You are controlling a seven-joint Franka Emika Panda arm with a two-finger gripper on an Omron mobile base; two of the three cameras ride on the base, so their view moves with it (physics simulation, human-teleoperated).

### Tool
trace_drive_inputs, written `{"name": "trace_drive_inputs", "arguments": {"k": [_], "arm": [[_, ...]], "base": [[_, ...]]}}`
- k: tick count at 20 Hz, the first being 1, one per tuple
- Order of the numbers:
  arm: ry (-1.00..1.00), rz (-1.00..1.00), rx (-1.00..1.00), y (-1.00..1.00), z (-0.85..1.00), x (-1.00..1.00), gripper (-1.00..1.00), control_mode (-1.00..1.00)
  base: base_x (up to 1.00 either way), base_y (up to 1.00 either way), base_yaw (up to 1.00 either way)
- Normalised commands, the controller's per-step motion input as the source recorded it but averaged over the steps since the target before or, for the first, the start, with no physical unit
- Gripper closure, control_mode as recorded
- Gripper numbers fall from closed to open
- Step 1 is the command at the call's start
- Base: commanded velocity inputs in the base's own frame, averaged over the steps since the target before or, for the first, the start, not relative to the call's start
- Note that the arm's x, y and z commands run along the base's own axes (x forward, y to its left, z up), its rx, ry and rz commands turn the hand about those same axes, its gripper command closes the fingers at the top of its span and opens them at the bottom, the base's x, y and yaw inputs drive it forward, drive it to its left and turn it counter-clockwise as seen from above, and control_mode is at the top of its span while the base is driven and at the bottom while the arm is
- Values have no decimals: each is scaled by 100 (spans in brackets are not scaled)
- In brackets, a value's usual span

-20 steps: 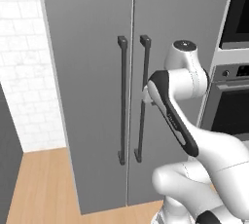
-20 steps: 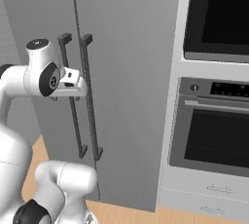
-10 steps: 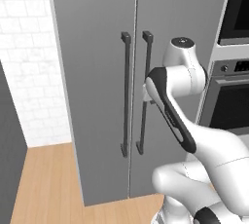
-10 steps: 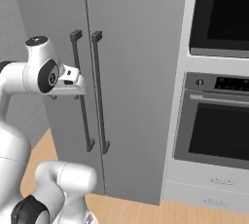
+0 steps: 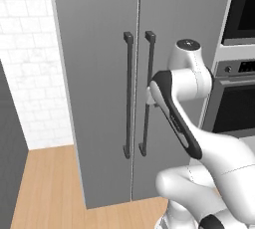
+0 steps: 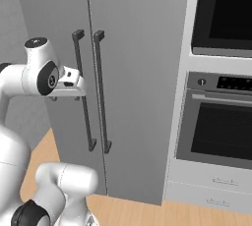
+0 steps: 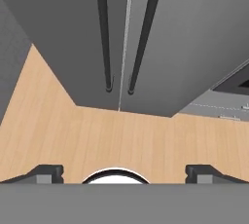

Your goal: Grab a lemon wedge from the fridge and one ice cube from the ice bowl, and put them in the glass of lemonade.

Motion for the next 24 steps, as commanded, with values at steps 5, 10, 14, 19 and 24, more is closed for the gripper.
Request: {"name": "trace_drive_inputs", "arguments": {"k": [5, 10, 14, 19, 24], "arm": [[-29, 0, 0, -13, 8, -55, -100, -100], [-37, 0, 0, -22, 48, -6, -100, -100], [-9, 0, 0, -2, 19, 79, -100, -100], [3, 0, 0, -1, 0, 90, -100, -100], [0, 0, 0, -1, -8, 75, -100, -100]], "base": [[0, 0, 0], [0, 0, 0], [0, 0, 0], [0, 0, 0], [0, 0, 0]]}}
